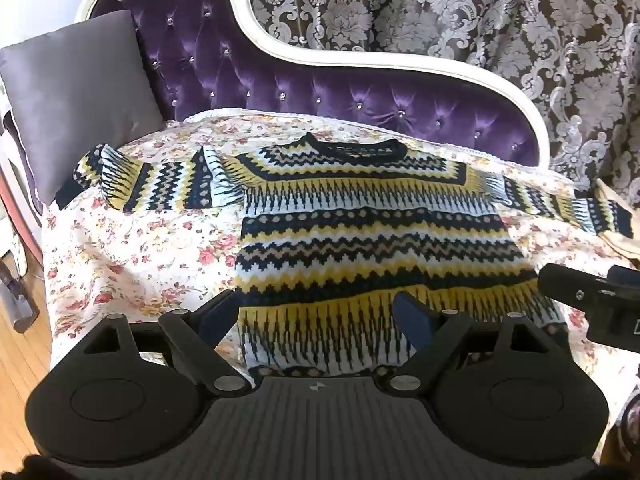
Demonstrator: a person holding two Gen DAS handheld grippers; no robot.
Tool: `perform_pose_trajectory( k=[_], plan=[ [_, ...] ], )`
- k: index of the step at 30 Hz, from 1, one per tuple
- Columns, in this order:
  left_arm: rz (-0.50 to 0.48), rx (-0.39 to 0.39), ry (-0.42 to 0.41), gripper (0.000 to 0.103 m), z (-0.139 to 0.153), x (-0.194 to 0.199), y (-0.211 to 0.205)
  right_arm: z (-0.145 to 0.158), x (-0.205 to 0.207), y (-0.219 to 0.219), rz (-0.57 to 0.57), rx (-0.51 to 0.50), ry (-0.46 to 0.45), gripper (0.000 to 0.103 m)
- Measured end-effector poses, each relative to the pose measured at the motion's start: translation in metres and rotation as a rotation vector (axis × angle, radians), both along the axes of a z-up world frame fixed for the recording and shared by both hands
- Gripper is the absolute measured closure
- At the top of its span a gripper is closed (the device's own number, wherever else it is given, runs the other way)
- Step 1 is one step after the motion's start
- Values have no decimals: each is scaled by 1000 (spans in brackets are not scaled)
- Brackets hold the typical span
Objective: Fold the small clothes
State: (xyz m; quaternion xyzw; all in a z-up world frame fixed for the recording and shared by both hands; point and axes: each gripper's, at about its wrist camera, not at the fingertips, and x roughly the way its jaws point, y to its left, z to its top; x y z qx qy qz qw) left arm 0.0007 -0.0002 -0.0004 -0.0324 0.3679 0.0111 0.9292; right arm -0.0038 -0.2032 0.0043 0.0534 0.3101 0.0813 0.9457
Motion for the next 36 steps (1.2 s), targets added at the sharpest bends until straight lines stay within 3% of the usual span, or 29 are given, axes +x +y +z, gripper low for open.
perform_pose_trajectory(
  k=[36],
  plan=[
    [-8,18,13,19,-6,-1,-2,-8,5,10,33,-13,49,1]
  ],
)
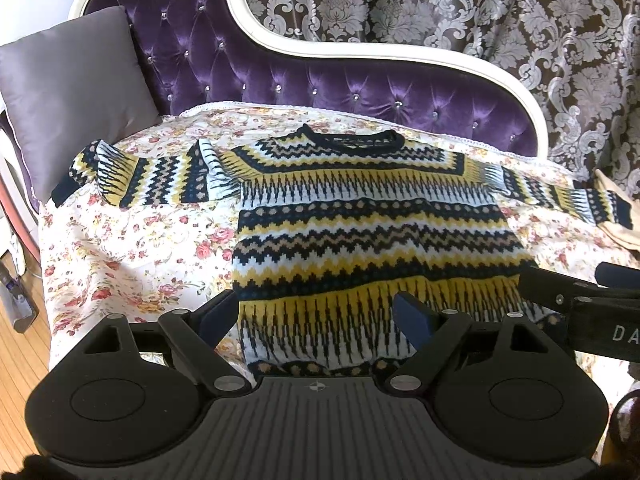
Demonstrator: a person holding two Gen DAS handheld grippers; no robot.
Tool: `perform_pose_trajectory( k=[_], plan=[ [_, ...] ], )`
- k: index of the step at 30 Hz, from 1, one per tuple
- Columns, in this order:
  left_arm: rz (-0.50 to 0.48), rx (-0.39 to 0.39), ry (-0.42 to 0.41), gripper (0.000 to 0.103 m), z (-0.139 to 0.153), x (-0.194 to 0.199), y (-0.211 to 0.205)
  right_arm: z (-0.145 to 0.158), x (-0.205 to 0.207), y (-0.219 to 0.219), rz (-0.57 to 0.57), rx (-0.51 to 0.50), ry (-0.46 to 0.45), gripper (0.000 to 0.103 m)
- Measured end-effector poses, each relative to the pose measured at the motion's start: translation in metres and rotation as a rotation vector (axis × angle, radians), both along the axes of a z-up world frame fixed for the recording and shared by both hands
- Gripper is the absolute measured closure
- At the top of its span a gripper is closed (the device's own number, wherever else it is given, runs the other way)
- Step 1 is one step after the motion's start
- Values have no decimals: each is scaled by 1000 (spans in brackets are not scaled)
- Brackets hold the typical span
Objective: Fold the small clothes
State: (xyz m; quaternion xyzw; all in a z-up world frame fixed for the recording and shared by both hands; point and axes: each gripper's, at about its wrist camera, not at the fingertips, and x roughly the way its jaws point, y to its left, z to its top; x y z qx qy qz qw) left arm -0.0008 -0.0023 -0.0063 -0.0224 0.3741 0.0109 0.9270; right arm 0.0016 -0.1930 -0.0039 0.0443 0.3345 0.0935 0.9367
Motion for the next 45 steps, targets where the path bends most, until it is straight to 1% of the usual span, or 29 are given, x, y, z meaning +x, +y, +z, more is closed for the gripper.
perform_pose_trajectory(
  k=[31,45],
  plan=[
    [-2,-4,12,19,-1,-1,0,-3,0,4,12,-1,10,1],
    [-4,-4,31,19,-2,1,-1,-5,1,6,17,0,21,1]
  ],
)
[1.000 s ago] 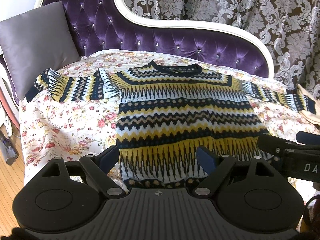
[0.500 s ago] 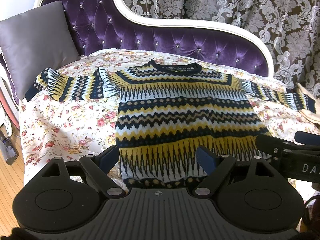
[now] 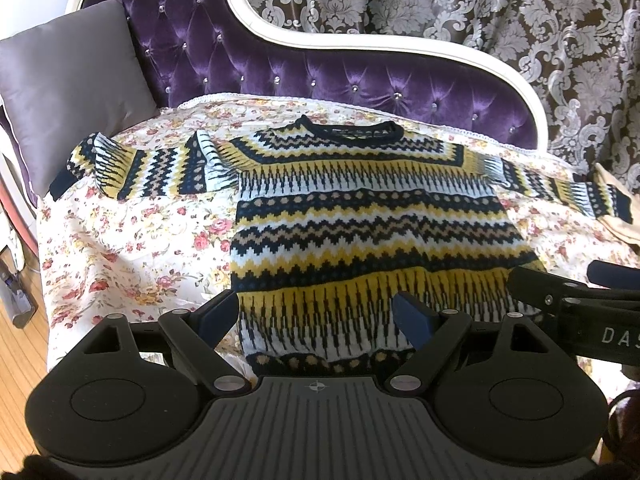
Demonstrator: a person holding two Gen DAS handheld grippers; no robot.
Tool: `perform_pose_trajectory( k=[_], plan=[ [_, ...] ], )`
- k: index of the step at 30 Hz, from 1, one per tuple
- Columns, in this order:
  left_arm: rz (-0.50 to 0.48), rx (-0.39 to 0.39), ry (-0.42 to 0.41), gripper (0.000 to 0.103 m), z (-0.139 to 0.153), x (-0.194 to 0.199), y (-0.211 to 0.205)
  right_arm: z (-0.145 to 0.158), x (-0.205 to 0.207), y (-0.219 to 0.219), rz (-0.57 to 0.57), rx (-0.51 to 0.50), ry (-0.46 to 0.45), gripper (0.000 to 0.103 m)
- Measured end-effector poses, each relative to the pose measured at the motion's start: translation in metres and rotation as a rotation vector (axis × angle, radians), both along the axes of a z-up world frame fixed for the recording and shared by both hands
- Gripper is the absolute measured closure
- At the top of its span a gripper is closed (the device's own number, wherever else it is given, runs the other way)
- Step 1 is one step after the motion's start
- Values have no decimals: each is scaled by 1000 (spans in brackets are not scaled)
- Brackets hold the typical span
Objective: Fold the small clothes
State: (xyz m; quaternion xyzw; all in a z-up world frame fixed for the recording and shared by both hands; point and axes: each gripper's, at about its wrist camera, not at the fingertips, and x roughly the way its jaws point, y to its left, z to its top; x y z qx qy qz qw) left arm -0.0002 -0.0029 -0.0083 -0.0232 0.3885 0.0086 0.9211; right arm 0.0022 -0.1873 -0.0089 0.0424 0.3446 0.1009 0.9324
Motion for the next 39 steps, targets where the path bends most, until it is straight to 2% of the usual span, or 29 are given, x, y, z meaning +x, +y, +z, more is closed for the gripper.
perform_pose_trajectory(
  k=[12,17,23,25,27,30,32,34,39],
  plan=[
    [-4,-13,44,19,-5,8,1,-4,7,-1,13,3,36,1],
    [-4,-27,67,19,-9,13,2,-11,15,-6,11,44,92,1],
    [0,-37,83,19,-14,24,5,-34,40,-34,-78,237,284,1],
    [5,-38,85,19,-15,30,6,-45,48,-53,-111,343,354,1],
    [4,-37,88,19,-16,37,6,-57,53,-78,-153,485,379,1],
    [-6,-43,88,19,-16,51,6,-69,58,-119,-209,664,363,1],
    [-14,-48,86,19,-16,64,5,-72,62,-145,-240,722,347,1],
    [-23,-52,89,19,-17,78,2,-70,66,-167,-289,704,312,1],
    [-36,-46,45,20,-19,115,-7,-56,81,-225,-464,521,158,1]
  ],
)
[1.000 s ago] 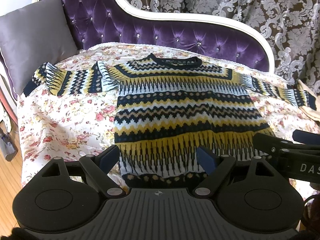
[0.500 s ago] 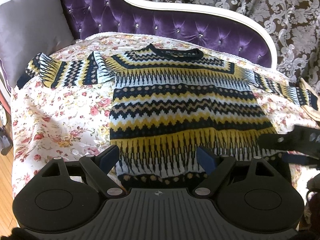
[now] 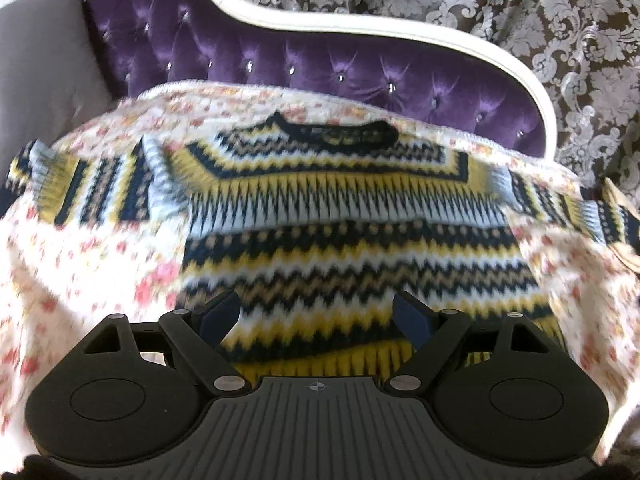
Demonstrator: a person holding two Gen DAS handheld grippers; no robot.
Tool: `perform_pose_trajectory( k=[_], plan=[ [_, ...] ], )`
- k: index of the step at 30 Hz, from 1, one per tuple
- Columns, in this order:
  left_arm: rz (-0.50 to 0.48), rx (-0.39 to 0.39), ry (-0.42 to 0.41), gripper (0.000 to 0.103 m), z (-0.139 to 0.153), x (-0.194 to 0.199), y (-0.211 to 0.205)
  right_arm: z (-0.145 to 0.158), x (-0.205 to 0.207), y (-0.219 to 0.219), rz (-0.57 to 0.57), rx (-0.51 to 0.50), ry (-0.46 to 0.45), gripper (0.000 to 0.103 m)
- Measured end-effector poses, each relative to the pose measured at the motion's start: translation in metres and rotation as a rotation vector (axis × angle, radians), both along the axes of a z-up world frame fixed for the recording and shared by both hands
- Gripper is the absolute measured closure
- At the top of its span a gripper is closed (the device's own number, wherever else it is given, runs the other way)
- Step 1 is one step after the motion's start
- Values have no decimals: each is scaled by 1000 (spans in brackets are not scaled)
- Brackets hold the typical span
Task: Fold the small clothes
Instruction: 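Grasp the sweater's sleeve cuff with the right tool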
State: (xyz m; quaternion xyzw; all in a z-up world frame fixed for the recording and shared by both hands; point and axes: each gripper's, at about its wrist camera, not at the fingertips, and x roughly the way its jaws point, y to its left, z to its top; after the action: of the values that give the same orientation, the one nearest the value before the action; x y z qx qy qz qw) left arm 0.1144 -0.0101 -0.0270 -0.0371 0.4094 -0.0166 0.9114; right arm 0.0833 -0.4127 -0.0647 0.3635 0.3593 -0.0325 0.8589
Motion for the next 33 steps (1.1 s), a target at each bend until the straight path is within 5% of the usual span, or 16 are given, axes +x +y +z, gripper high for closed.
perform_pose_trajectory(
  k=[5,8,13,21,25,27,28,33],
  plan=[
    [-18,32,12,23,-11,46,-15,6,32,-46,-148,-246,18,12],
    [-31,38,51,34,-22,73,-22,-2,54,-82,-189,-209,7,16],
    [-38,74,79,37,-41,106,-31,-31,82,-137,-278,-139,35,33],
    [-64,111,130,37,-73,129,-30,-71,106,-183,-387,-94,1,38],
    [-78,92,114,37,-84,128,-25,-74,112,-188,-398,-74,-31,54],
    [-101,106,105,36,-85,127,-26,-73,116,-188,-399,-82,-32,71],
    [-111,108,103,37,-85,127,-26,-72,117,-188,-398,-89,-30,87],
    [-102,66,92,38,-78,126,-13,-40,114,-175,-388,-171,-93,92]
  ],
)
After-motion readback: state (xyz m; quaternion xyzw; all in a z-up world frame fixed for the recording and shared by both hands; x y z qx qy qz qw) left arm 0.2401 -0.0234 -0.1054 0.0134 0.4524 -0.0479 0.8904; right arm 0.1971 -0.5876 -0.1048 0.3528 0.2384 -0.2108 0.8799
